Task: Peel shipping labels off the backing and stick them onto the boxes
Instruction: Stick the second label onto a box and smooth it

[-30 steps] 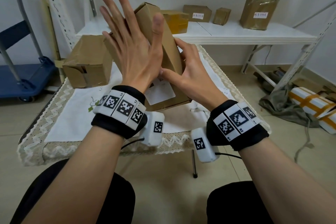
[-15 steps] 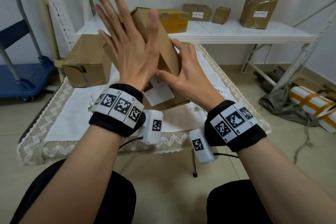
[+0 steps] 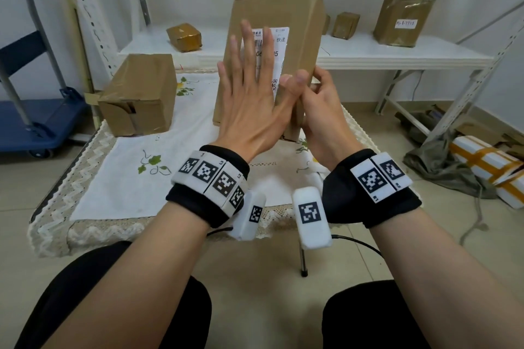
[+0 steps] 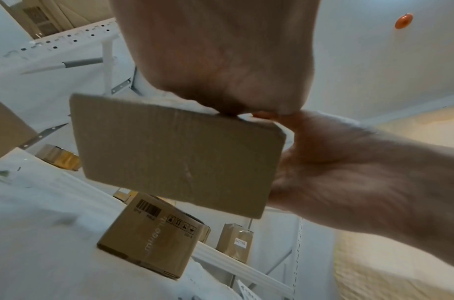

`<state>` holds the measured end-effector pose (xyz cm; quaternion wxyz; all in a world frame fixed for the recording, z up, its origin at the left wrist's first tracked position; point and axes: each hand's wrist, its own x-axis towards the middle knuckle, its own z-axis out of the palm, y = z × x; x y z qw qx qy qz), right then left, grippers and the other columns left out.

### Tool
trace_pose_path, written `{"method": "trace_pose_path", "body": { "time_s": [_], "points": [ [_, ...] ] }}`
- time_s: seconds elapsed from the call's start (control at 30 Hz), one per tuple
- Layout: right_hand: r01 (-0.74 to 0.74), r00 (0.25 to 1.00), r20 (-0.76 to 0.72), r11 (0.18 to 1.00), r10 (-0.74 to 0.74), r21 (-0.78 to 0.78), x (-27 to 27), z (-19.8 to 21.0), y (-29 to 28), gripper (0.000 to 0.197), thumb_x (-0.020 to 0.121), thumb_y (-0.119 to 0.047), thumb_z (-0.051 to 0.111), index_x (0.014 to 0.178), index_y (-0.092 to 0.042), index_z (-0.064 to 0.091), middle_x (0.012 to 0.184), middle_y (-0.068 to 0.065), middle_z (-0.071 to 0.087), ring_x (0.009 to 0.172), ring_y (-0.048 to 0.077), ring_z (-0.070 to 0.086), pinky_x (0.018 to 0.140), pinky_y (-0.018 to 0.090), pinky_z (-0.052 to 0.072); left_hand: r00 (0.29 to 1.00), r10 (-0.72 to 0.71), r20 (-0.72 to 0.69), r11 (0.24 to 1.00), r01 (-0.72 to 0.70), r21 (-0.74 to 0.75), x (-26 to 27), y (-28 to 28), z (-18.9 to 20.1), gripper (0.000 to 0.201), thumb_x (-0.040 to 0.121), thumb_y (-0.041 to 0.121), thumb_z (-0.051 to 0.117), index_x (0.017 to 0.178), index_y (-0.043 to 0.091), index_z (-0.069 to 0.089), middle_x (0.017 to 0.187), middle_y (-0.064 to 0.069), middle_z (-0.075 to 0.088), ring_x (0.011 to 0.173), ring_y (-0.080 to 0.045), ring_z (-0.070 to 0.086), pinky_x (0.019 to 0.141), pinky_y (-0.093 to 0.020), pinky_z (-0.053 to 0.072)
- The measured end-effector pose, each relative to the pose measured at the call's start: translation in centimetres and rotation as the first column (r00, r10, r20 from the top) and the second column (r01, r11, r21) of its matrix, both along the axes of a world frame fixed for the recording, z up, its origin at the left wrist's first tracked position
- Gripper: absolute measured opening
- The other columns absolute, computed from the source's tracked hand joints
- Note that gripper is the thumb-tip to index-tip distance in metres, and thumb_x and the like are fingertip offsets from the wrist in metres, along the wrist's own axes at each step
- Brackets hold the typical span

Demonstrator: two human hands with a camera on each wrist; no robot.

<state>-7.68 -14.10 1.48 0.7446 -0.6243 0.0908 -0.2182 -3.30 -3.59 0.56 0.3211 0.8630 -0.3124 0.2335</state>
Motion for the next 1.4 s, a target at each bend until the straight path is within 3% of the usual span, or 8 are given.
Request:
{"method": "trace_pose_path", "body": {
  "time_s": [0.1,0.2,0.3,0.47,0.63,0.77,1.2,1.4],
  "points": [
    [0.029,0.999,0.030,0.997,-0.031,0.077,-0.2,0.3,-0.3,0.070,0.084,-0.022,0.081,0.143,-0.018,0.042,0.118,0.006,0.069,0.103,0.020,0.074,0.094,0.044,0.060,0.998,-0.048,-0.031,0.997,0.050,0.063,0.0,-0.4,-0.4,0.095,0.088,0.081,0.002,0.162,0.023,-0.012,0.169,-0.005,-0.025,0.155,-0.024,-0.024,0.123,-0.051,-0.016],
    [0.058,0.996,0.061,0.987,-0.068,0.150,-0.5,0.7,-0.9,0.063,0.092,-0.012,0.075,0.144,-0.015,0.040,0.106,-0.001,0.074,0.093,0.013,0.076,0.089,0.037,0.062,0.996,-0.068,-0.058,0.992,0.074,0.105,-0.3,-0.9,-1.0,0.089,0.092,0.075,0.008,0.162,0.025,-0.015,0.168,-0.003,-0.027,0.155,-0.023,-0.026,0.124,-0.053,-0.015],
    [0.090,0.992,0.071,0.982,-0.103,0.165,-0.6,0.7,-1.4,0.061,0.093,-0.014,0.073,0.144,-0.015,0.039,0.114,0.003,0.075,0.101,0.015,0.075,0.095,0.040,0.060,0.990,-0.094,-0.103,0.992,0.101,0.072,-0.3,-0.9,-1.3,0.089,0.091,0.076,0.008,0.162,0.027,-0.015,0.167,0.000,-0.029,0.154,-0.020,-0.027,0.124,-0.052,-0.016],
    [0.082,0.996,0.031,0.987,-0.087,0.136,-0.4,0.3,-1.1,0.060,0.091,-0.021,0.075,0.142,-0.020,0.043,0.128,0.009,0.069,0.098,0.013,0.076,0.080,0.033,0.060,0.989,-0.080,-0.127,0.997,0.082,0.008,0.4,-0.1,-0.6,0.087,0.091,0.075,0.006,0.161,0.029,-0.016,0.167,0.002,-0.029,0.154,-0.019,-0.026,0.122,-0.048,-0.019],
    [0.038,0.997,0.056,0.992,-0.045,0.117,-0.3,0.4,-0.7,0.054,0.091,-0.020,0.075,0.139,-0.015,0.050,0.128,0.015,0.067,0.094,0.013,0.075,0.086,0.040,0.062,0.985,-0.059,-0.165,0.998,0.061,0.007,1.2,0.6,-0.5,0.087,0.090,0.076,0.005,0.161,0.029,-0.016,0.168,0.002,-0.028,0.155,-0.019,-0.025,0.122,-0.048,-0.017],
    [0.042,0.998,0.049,0.993,-0.047,0.114,-0.6,0.4,-1.0,0.053,0.092,-0.020,0.074,0.139,-0.012,0.051,0.133,0.018,0.065,0.104,0.019,0.074,0.098,0.055,0.057,0.980,-0.009,-0.199,1.000,0.012,0.014,2.6,1.6,-0.4,0.078,0.101,0.068,0.013,0.161,0.028,-0.017,0.167,0.001,-0.029,0.154,-0.021,-0.026,0.123,-0.050,-0.018],
    [0.029,0.999,0.030,0.995,-0.032,0.094,-1.0,0.6,-1.2,0.051,0.095,-0.017,0.071,0.140,-0.009,0.050,0.130,0.018,0.068,0.109,0.026,0.073,0.100,0.058,0.055,0.984,0.024,-0.177,0.998,-0.014,0.058,3.3,2.5,-0.4,0.074,0.103,0.065,0.010,0.161,0.029,-0.017,0.167,0.000,-0.029,0.154,-0.022,-0.026,0.124,-0.052,-0.017],
    [0.019,0.999,0.027,0.994,-0.022,0.110,-0.6,0.2,-0.8,0.052,0.094,-0.016,0.072,0.140,-0.012,0.048,0.110,0.008,0.074,0.093,0.015,0.075,0.082,0.037,0.061,0.996,-0.074,-0.057,0.990,0.080,0.116,1.5,0.9,-0.3,0.088,0.091,0.077,0.000,0.162,0.026,-0.015,0.168,0.000,-0.026,0.155,-0.019,-0.025,0.125,-0.049,-0.016]
  ]
}}
